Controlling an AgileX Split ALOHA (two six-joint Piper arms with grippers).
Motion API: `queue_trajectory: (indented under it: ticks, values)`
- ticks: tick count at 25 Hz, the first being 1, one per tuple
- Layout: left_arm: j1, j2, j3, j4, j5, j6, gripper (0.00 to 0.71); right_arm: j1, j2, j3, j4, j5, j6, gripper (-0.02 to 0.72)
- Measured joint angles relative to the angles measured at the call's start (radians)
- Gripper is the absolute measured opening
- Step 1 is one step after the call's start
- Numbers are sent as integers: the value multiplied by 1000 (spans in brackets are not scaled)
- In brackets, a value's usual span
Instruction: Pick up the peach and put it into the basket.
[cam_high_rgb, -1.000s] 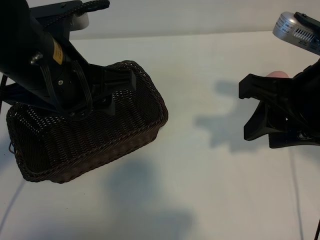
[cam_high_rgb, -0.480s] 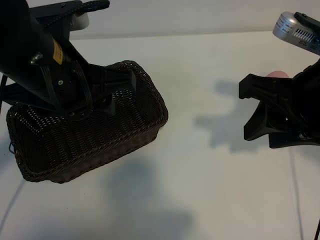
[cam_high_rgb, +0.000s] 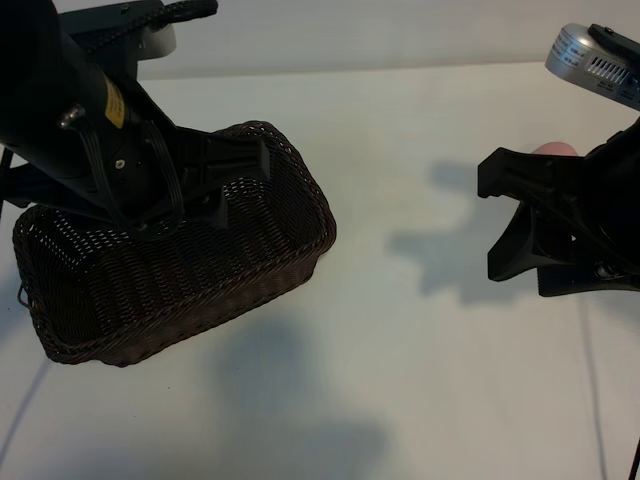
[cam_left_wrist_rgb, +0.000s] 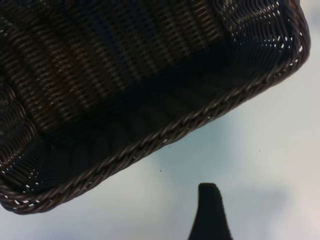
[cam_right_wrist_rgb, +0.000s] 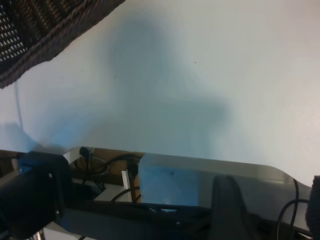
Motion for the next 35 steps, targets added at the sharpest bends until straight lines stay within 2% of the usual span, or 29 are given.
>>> queue_trajectory:
  ticks: [8,14,22,29,33,35]
  values:
    - [0,0,0,5,0,10,497,0,0,0,0,0,0,393]
    - [0,-6,0,55,0,50,497,0,0,0,0,0,0,393]
    - [6,-137,14,157,0,-30,497,0,0,0,0,0,0,393]
    - [137,-228,266,157,0,-65,497,0,0,0,0,0,0,393]
    - [214,-308,367,175,0,-93,497,0,0,0,0,0,0,393]
    - [268,-341,407,183,0,-100,497,0,0,0,0,0,0,393]
